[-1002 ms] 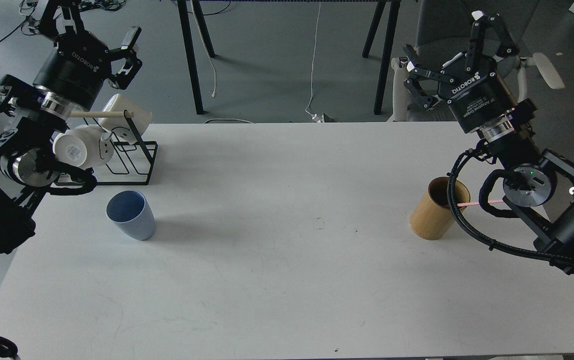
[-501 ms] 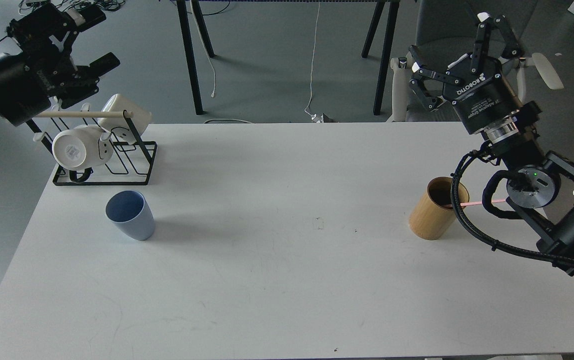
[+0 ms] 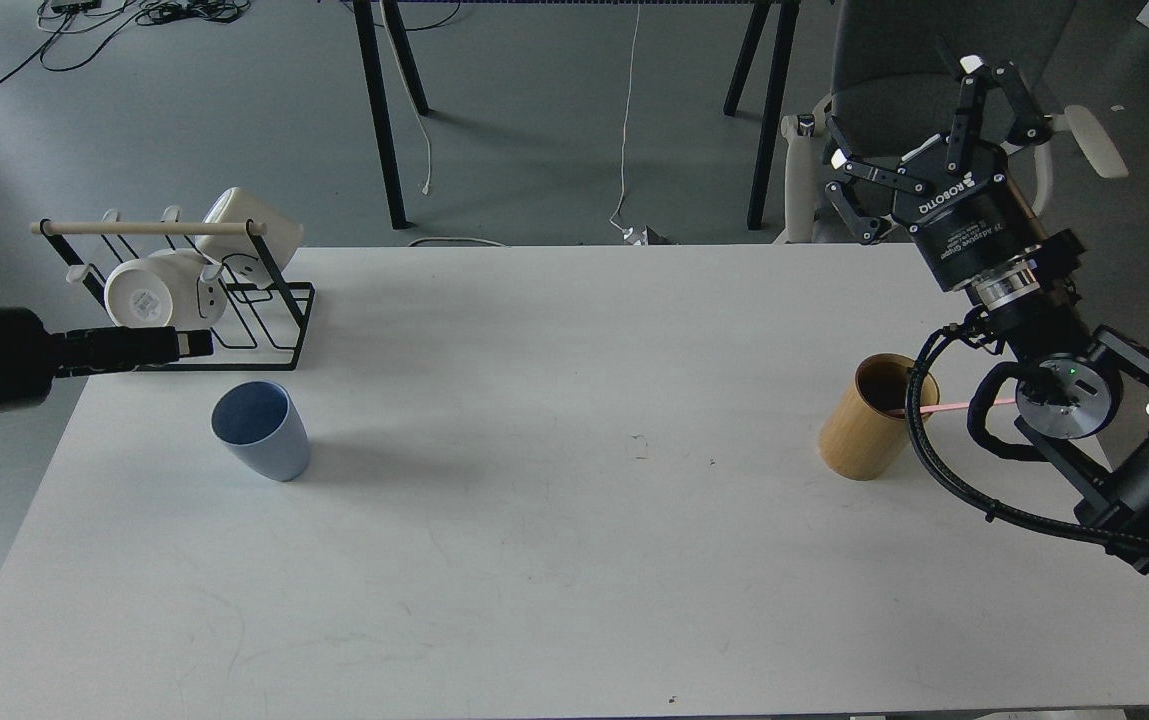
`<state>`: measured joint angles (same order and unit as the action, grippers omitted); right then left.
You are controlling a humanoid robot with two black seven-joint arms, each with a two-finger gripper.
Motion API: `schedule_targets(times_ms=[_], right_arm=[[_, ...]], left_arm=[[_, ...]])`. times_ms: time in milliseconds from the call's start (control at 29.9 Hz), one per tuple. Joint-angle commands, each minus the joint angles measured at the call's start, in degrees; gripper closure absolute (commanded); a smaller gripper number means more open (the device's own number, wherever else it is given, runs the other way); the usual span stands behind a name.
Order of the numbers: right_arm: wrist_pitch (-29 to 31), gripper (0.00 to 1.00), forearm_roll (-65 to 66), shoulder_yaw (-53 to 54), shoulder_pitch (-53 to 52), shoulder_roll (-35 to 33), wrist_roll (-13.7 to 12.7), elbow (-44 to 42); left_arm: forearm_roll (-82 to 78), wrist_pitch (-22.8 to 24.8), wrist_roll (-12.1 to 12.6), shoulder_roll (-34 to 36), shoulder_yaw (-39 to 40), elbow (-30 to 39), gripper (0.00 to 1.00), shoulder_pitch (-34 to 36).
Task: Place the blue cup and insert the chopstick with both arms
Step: 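Lower the left gripper beside the blue cup and close on it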
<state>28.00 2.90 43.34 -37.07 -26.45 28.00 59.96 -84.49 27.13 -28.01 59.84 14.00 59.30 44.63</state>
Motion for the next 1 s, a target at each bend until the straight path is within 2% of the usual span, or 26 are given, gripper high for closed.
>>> schedule_targets(times_ms=[0, 167, 635, 835, 969], right_arm=[[0.0, 0.05, 0.0, 0.0, 0.2, 0.0, 0.0, 0.0], [0.0, 0.05, 0.0, 0.0, 1.1, -0.3, 0.0, 0.0], [0.0, 0.05, 0.0, 0.9, 3.0, -0.4, 0.0, 0.0], [0.0, 0.05, 0.0, 1.0, 3.0, -0.4, 0.0, -0.1], [0.0, 0.05, 0.0, 1.0, 3.1, -0.4, 0.0, -0.1]], left_arm=[[-3.7, -0.5, 0.0, -3.8, -0.7, -5.5, 0.01, -0.1], [-6.3, -0.6, 0.0, -8.7, -0.8, -11.2, 0.01, -0.4], [-6.5, -2.0, 0.0, -12.8, -0.8, -14.0, 0.04, -0.2], [-6.4, -2.3, 0.0, -12.8, -0.8, -14.0, 0.21, -0.3], [-6.4, -2.3, 0.0, -12.9, -0.7, -13.9, 0.27, -0.6]])
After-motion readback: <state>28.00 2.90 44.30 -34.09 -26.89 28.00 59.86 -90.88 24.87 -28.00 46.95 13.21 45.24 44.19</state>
